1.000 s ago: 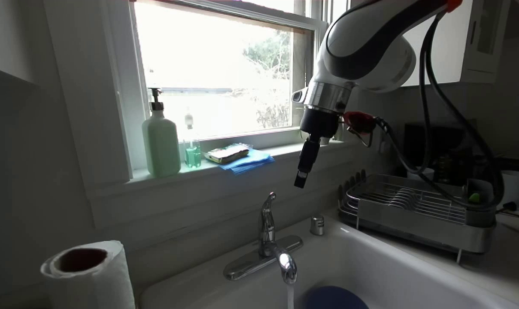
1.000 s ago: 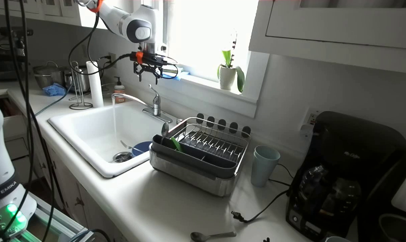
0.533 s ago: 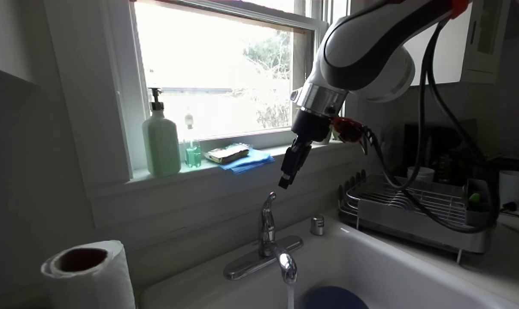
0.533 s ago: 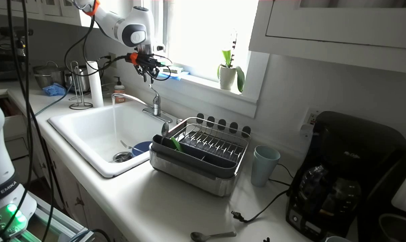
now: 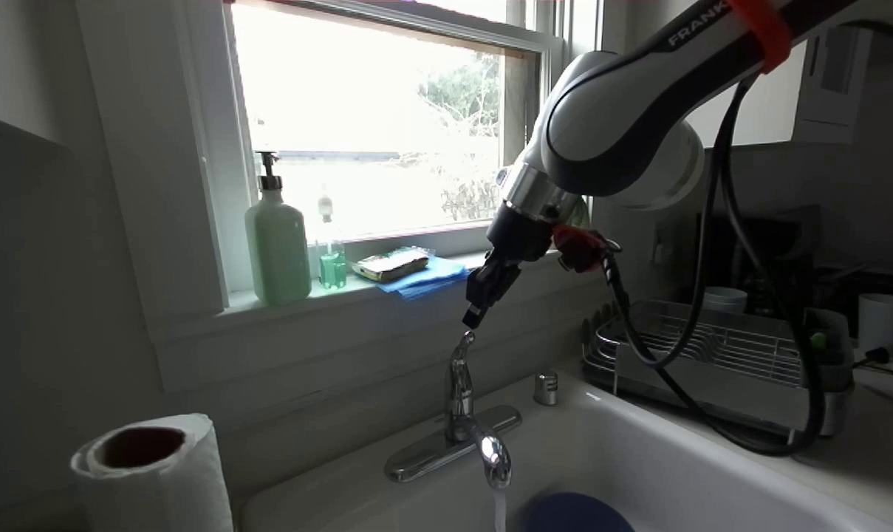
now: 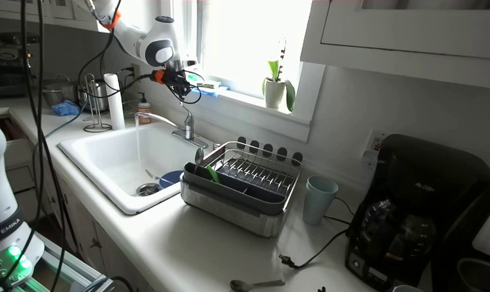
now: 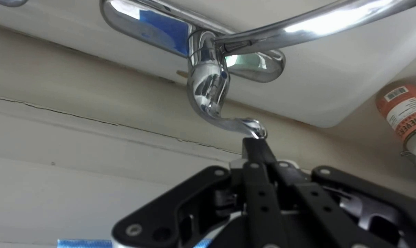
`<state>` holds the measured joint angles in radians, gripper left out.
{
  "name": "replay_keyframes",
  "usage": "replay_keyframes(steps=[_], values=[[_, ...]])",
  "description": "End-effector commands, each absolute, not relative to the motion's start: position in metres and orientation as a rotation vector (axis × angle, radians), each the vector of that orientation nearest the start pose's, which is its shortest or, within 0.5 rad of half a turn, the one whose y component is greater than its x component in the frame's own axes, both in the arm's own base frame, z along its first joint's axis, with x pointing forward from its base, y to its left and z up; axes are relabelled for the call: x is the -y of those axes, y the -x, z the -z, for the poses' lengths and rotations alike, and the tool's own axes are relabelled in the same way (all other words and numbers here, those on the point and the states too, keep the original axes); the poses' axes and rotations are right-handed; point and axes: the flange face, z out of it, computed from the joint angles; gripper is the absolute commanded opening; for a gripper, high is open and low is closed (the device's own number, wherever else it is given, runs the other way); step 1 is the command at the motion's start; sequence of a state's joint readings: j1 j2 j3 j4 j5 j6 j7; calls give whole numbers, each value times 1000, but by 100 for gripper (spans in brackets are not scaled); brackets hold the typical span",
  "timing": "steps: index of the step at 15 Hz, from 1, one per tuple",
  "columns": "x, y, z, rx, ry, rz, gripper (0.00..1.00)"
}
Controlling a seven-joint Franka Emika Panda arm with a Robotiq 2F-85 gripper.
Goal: Pick up the blue bowl from the dish rack and put it in the sink, pick up the silver fork from the dish rack and put it in the blue bowl, close the tap
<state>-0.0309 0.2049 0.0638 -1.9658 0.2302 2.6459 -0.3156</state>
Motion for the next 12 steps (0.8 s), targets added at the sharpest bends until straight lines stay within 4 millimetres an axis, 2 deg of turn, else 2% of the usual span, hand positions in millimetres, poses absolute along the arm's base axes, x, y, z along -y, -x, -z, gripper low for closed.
replay_keyframes(steps=[1, 4, 12], values=[[-21, -636, -416, 189, 2925, 814, 0], [-24, -638, -408, 189, 2931, 798, 0], [-25, -639, -379, 219, 3028, 603, 0]])
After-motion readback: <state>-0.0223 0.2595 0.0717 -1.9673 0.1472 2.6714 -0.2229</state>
